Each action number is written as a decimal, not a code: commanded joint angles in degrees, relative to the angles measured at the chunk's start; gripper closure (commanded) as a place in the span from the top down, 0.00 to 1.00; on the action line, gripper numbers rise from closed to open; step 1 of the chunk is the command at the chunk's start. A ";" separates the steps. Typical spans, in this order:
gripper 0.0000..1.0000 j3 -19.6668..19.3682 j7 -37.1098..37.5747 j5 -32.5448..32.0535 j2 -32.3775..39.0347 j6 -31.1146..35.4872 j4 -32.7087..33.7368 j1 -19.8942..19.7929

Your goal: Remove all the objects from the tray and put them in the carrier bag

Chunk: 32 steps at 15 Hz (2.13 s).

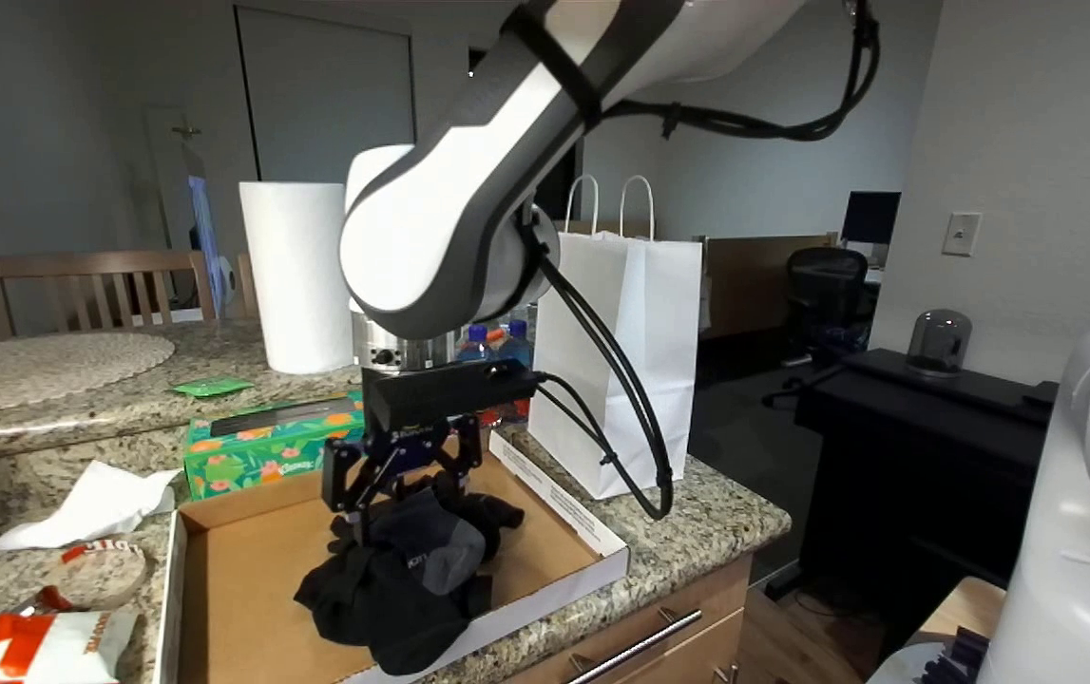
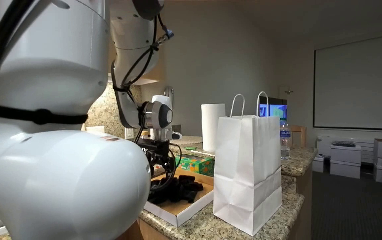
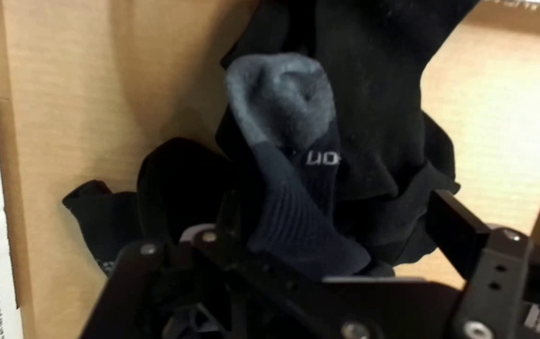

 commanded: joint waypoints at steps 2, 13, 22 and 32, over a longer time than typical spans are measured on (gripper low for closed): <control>1.00 -3.27 2.49 -0.04 5.42 1.71 3.36 1.81; 0.74 -7.09 3.85 -1.11 15.20 -2.35 9.16 7.28; 0.17 -7.84 5.02 -1.06 12.52 -5.77 8.35 9.04; 0.51 -7.57 8.33 -2.18 7.53 -6.37 6.13 10.49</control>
